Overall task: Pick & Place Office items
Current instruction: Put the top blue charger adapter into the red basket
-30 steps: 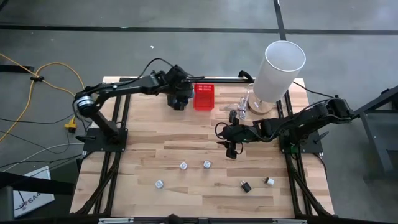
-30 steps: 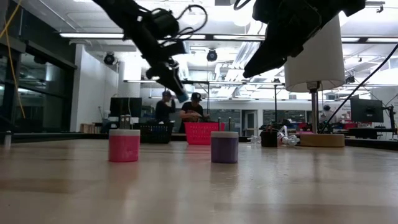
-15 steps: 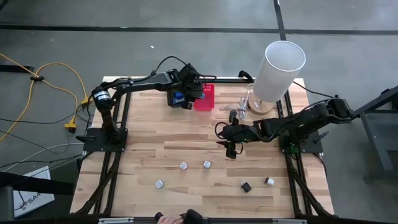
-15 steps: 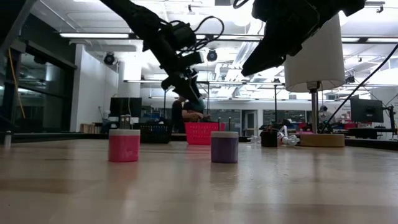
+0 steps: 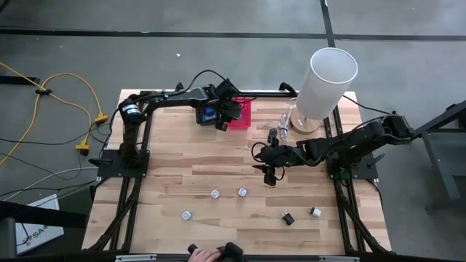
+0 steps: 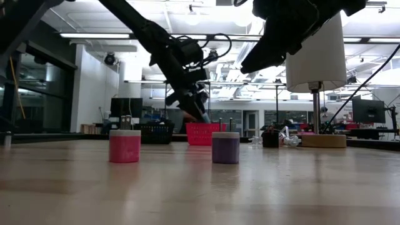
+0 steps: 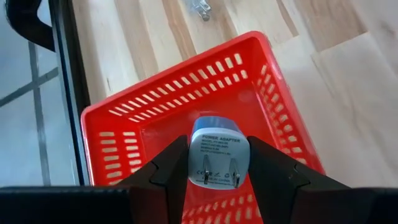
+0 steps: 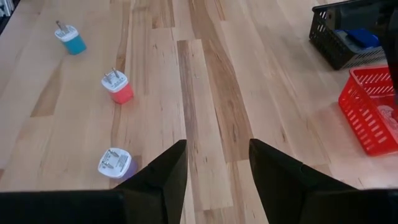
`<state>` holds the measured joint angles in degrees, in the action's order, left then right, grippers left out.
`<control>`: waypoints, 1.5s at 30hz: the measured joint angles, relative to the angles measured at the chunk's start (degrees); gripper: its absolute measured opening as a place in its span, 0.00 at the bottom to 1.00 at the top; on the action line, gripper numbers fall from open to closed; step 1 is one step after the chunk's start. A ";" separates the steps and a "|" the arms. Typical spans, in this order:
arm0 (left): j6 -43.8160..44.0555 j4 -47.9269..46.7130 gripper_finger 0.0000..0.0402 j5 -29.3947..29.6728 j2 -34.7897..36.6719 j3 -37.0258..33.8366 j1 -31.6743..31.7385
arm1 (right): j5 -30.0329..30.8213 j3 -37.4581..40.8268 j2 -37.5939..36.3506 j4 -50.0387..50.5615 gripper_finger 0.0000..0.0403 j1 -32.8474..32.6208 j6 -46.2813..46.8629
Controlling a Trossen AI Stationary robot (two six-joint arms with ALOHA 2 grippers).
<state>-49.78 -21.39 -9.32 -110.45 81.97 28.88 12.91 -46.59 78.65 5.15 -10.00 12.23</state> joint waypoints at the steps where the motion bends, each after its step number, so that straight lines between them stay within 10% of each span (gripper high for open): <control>1: -0.22 0.35 0.34 -0.03 -0.16 -0.01 0.00 | 0.00 0.00 0.00 -0.04 0.40 0.00 0.00; 45: 0.16 0.88 0.46 1.73 -3.37 -0.02 0.35 | -0.01 0.02 -0.01 -1.15 0.40 -0.01 0.00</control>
<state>-49.62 -20.51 -7.60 -113.82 81.95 29.23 12.90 -46.57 78.64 4.00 -10.01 12.23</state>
